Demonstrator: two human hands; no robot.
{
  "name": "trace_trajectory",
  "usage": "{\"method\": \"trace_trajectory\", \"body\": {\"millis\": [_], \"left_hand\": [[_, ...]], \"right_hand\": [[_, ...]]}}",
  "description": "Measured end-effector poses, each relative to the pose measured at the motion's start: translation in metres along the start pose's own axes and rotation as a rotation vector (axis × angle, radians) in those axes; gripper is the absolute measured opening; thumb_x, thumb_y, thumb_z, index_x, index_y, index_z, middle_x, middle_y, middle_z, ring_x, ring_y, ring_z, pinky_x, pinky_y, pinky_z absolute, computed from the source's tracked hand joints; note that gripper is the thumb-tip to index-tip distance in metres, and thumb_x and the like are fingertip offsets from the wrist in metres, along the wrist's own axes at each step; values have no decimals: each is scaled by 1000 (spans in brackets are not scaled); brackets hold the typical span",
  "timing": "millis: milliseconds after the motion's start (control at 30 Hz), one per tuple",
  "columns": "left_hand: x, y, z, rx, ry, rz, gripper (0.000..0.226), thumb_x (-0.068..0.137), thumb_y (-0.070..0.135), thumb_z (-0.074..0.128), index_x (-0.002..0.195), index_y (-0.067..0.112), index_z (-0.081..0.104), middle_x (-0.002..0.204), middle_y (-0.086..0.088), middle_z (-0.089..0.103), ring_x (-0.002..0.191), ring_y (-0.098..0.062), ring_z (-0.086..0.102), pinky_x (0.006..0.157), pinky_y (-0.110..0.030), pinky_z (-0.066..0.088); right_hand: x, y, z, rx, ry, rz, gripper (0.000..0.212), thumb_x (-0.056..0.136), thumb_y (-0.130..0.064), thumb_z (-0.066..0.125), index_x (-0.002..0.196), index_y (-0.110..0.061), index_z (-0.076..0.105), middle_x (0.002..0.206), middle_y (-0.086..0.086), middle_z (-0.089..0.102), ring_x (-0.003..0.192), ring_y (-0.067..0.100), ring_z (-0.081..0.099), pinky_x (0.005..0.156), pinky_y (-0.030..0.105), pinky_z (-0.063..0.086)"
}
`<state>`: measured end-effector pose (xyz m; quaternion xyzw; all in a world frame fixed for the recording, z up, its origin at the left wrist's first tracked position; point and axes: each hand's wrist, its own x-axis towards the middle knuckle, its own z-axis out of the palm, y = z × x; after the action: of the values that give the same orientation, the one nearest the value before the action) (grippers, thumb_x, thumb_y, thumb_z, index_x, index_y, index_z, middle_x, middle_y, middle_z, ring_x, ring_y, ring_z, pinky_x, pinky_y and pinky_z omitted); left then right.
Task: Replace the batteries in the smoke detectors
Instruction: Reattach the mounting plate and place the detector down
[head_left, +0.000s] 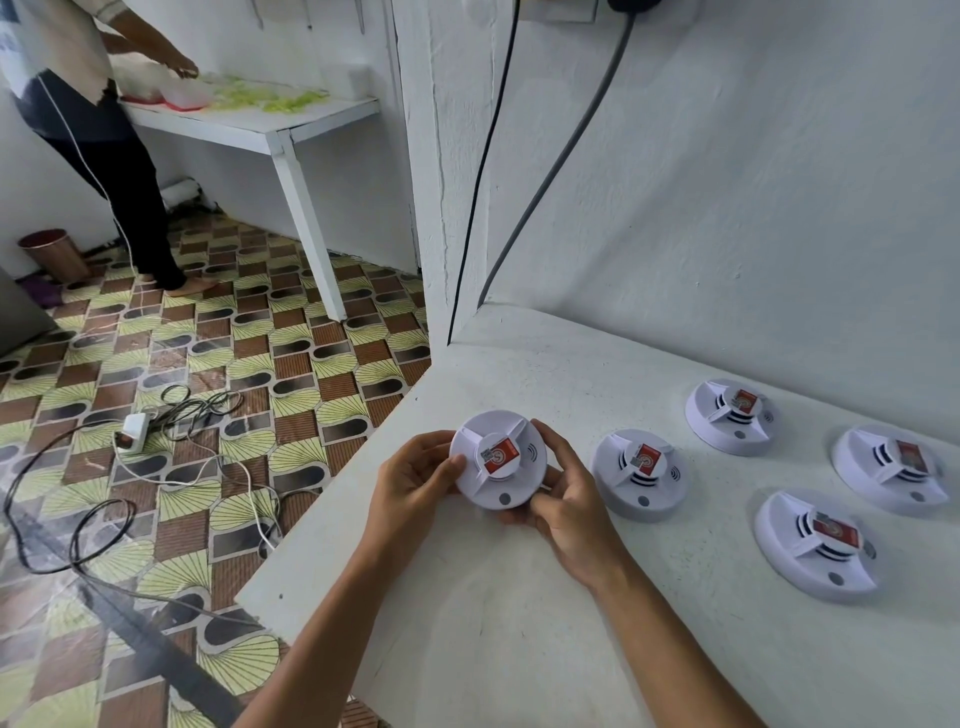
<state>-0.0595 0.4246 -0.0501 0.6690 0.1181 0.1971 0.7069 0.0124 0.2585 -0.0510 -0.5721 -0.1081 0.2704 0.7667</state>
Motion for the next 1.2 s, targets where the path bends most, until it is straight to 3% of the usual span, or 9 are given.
{"method": "trace_trajectory", "body": {"millis": [300,767,1200], "left_hand": [[0,-1,0,31,4,10,26,85,25,64,108,14,68,104,-9,74,98,-27,70,82,-38,57],[0,-1,0,31,5,5,27,86,24,64,109,11,68,104,-10,74,99,-30,69,84,-44,57],[0,1,1,16,3,6,22,88,20,67,108,12,68,103,-10,74,98,-28,70,80,-35,58]], "right_hand": [[0,0,0,-1,9,1,75,79,26,49,132,-28,52,121,8,64,104,26,66,70,40,58],[-1,-1,1,17,0,4,75,79,26,49,129,-29,53,120,7,64,103,25,67,70,39,58],[-1,1,0,21,-12,11,76,79,24,48,125,-36,54,126,13,60,108,29,64,71,39,57]]}}
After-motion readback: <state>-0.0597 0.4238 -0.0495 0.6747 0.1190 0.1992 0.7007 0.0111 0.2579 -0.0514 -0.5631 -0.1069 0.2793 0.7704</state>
